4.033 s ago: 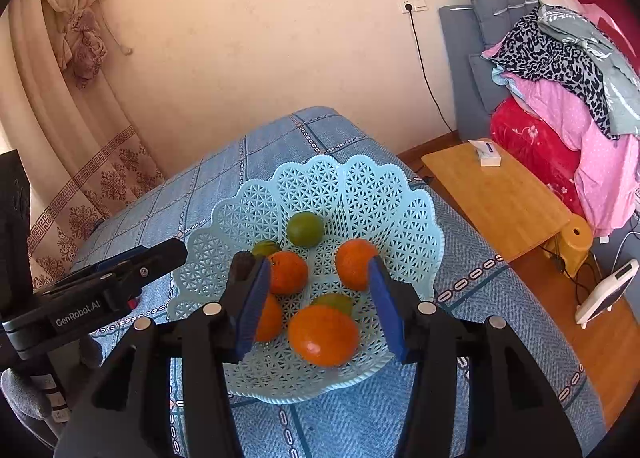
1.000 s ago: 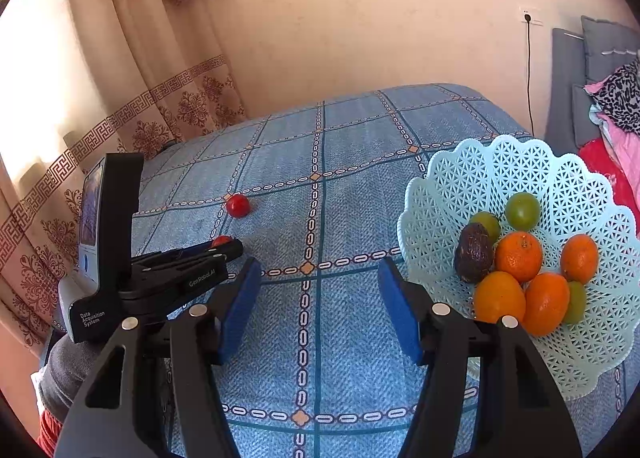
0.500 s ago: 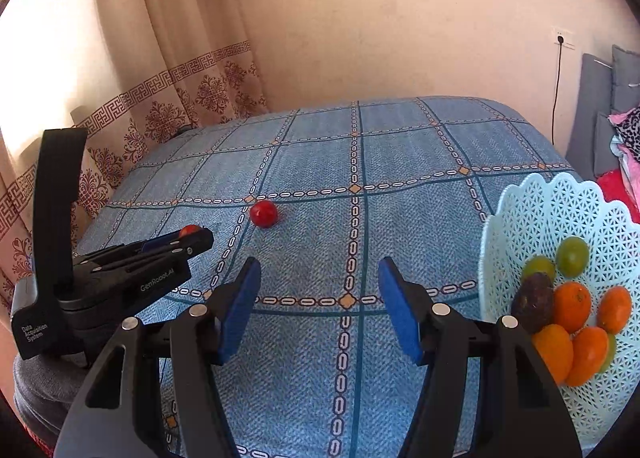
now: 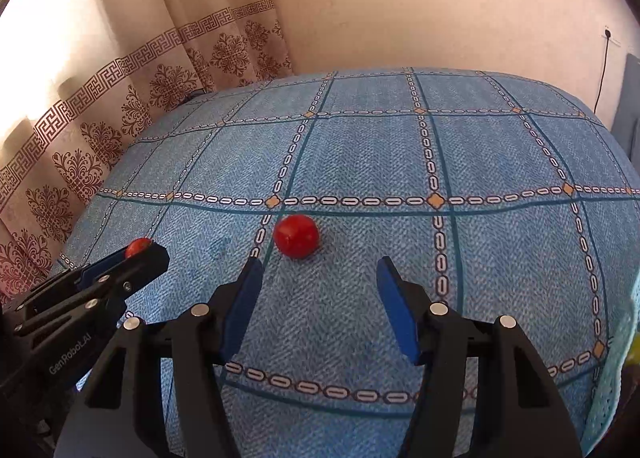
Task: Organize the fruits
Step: 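Grasp a red tomato with the left tool while the right tool grasps the other, then carry both red tomatoes into the blue basket and open both tools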
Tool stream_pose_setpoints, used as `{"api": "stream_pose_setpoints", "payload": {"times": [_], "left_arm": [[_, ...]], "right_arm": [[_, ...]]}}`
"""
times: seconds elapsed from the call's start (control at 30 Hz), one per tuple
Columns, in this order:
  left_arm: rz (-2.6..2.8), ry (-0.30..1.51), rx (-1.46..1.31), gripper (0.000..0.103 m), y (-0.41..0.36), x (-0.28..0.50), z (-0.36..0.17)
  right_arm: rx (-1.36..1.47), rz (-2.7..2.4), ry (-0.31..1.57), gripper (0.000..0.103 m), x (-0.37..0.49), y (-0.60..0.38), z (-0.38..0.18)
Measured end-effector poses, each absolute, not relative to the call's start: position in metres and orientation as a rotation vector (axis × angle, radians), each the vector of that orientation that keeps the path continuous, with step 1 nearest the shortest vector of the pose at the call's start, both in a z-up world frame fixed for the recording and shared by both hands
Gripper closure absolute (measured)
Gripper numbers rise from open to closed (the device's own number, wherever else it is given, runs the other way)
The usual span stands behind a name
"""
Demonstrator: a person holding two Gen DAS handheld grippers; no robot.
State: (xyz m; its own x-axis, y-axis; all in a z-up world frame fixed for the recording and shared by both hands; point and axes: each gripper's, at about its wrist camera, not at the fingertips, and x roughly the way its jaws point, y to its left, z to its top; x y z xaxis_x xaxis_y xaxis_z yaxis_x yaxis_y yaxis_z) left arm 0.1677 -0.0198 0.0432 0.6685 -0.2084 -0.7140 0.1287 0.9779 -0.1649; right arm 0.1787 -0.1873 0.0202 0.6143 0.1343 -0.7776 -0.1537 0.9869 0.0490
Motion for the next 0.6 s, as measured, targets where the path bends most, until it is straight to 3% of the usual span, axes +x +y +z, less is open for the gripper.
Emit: {"api": "stream_pose_setpoints", "payload": {"times": [0.23, 0.47, 0.6], "left_arm": [[-0.186, 0.821, -0.129, 0.076, -0.012, 0.17, 0.043], [-0.173, 0.833, -0.149, 0.076, -0.009, 0.171, 0.04], [-0.177, 0.835, -0.151, 0.076, -0.008, 0.172, 0.039]], "right_arm": [[-0.041, 0.181, 0.925, 0.048, 0.2, -0.169, 0.008], [-0.08, 0.149, 0.926, 0.07, 0.209, -0.164, 0.001], [-0.073, 0.146, 0.923, 0.074, 0.209, -0.165, 0.0]]}}
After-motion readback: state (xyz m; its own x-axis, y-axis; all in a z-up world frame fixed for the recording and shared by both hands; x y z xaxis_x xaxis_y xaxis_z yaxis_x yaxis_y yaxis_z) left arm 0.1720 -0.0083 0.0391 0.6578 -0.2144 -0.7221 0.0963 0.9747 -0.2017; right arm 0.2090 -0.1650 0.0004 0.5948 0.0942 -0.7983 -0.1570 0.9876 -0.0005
